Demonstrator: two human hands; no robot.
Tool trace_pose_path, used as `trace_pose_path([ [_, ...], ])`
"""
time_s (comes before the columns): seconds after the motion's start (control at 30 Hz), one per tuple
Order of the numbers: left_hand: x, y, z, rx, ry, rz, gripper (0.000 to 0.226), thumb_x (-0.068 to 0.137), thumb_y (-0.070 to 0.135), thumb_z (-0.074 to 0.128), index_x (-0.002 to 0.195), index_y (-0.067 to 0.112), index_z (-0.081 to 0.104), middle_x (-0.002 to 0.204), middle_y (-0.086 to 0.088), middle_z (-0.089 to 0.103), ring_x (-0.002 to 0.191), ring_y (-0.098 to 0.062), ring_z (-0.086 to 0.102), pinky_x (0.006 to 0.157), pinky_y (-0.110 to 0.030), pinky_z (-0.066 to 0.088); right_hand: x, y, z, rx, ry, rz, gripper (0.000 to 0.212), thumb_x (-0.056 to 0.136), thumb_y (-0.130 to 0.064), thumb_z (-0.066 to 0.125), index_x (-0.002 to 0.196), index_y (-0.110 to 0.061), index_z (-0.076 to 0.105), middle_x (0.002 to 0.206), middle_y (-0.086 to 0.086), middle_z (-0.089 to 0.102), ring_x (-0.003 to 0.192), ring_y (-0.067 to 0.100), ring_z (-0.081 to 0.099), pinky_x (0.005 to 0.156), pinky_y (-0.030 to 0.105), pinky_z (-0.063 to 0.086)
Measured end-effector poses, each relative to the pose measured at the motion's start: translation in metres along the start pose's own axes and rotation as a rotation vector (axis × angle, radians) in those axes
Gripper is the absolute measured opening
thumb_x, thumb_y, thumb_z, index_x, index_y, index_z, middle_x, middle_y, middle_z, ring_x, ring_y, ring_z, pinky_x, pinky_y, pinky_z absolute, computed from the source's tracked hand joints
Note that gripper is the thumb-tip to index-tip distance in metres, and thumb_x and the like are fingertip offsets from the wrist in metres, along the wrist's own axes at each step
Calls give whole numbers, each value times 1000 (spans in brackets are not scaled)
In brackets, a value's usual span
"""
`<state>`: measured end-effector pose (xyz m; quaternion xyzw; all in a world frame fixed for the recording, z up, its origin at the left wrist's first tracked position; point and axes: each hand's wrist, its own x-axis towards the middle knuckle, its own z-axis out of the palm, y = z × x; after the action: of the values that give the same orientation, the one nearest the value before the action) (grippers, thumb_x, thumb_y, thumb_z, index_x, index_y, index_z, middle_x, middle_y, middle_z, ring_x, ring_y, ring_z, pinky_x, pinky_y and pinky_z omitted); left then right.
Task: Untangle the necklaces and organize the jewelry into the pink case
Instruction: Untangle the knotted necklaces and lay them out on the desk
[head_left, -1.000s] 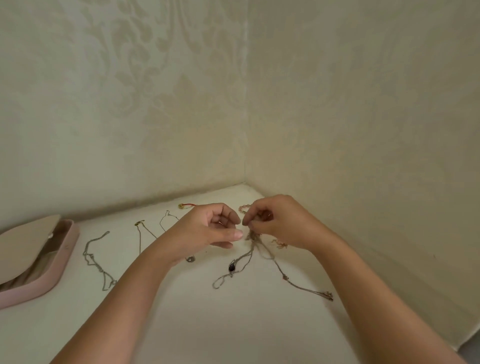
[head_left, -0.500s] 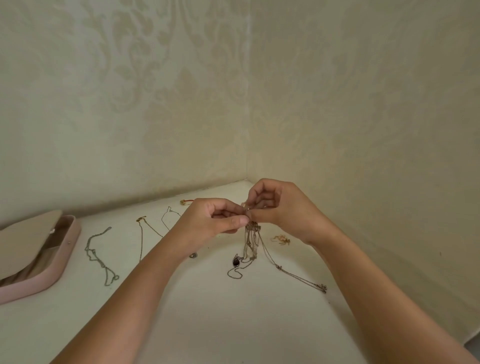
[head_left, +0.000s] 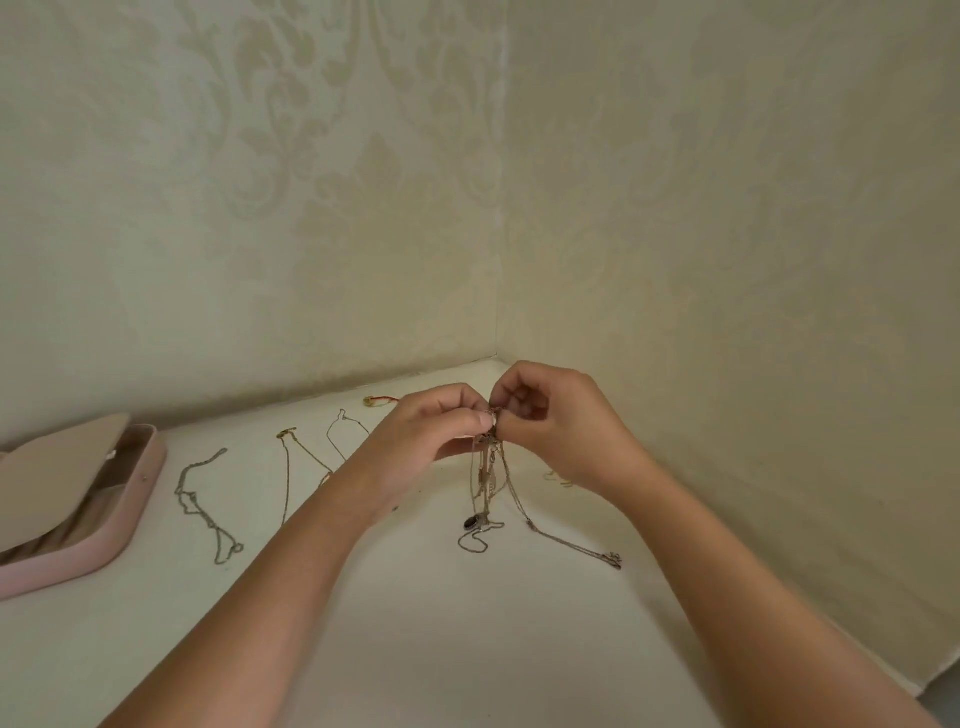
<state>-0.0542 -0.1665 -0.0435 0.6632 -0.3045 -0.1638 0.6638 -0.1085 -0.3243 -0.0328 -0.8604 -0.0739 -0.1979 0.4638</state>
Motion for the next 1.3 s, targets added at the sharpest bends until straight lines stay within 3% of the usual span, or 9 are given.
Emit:
trace_pose_path([
  [0.1, -1, 1, 1, -42, -7, 14, 17, 79, 21, 70, 73, 8, 61, 73, -3, 59, 76, -12, 59, 75, -23, 51, 0, -1, 9, 14, 77, -6, 14, 85, -9, 63, 77, -21, 62, 70, -4, 61, 69, 23, 59, 65, 31, 49],
  [0.23, 0, 2, -6, -64, 73, 36, 20, 73, 27, 68, 79, 9, 63, 73, 0, 62, 75, -11, 61, 75, -23, 51, 3, 0, 7, 182, 107, 111, 12, 89, -14, 66, 77, -12, 65, 71, 3, 68, 66, 11, 62, 70, 28, 53],
  [0.4, 2, -2, -13, -25, 54, 2, 9, 81, 9, 67, 89, 11, 69, 80, 2, 70, 77, -7, 64, 77, -22, 50, 5, 3, -10, 720, -157, 342, 20, 83, -25, 63, 81, -5, 65, 78, 4, 68, 73, 11, 63, 71, 19, 53],
  [0.53, 1, -4, -12, 91, 8, -5, 10, 87, 4, 63, 91, 11, 70, 90, -3, 71, 84, -9, 65, 82, -23, 51, 6, 1, -5, 924, -232, 429, 20, 78, -30, 58, 74, -11, 58, 69, 1, 62, 64, 10, 59, 64, 19, 51],
  [0.77, 0, 0, -11, -131, -55, 10, 6, 80, 17, 65, 82, 11, 65, 78, 4, 66, 85, -13, 63, 82, -27, 52, 7, 3, -9, 956, -201, 438, 18, 79, -31, 60, 75, -16, 51, 52, -7, 31, 48, 8, 30, 59, 21, 33],
  [0.87, 1, 3, -12, -243, -65, 10, 9, 85, 16, 65, 76, 13, 65, 77, 1, 67, 80, -12, 65, 78, -26, 53, 5, 5, -10, 635, -184, 354, 16, 76, -15, 73, 75, -16, 57, 61, -3, 45, 51, 7, 35, 56, 18, 33],
  [0.97, 1, 3, -9, -256, -82, -3, 17, 82, 19, 64, 67, 18, 69, 74, 1, 65, 74, -12, 64, 75, -25, 54, 5, 1, -9, 385, 5, 277, 12, 82, -1, 68, 83, -12, 64, 58, -4, 50, 46, 3, 40, 50, 16, 32],
  [1.07, 0, 0, -3, -265, -98, -43, 17, 82, 22, 66, 66, 17, 66, 67, 1, 61, 65, -13, 62, 68, -24, 55, 5, -1, -5, 523, 58, 303, 7, 91, -10, 61, 84, -9, 63, 60, -2, 51, 44, 6, 40, 48, 16, 35],
  [1.3, 5, -5, -6, -159, 117, 11, 20, 75, 27, 64, 80, 8, 67, 70, -1, 68, 64, -10, 65, 61, -20, 54, 7, -2, -4, 874, -92, 455, 37, 99, -30, 46, 66, -13, 46, 64, 7, 64, 58, 16, 62, 60, 24, 56],
])
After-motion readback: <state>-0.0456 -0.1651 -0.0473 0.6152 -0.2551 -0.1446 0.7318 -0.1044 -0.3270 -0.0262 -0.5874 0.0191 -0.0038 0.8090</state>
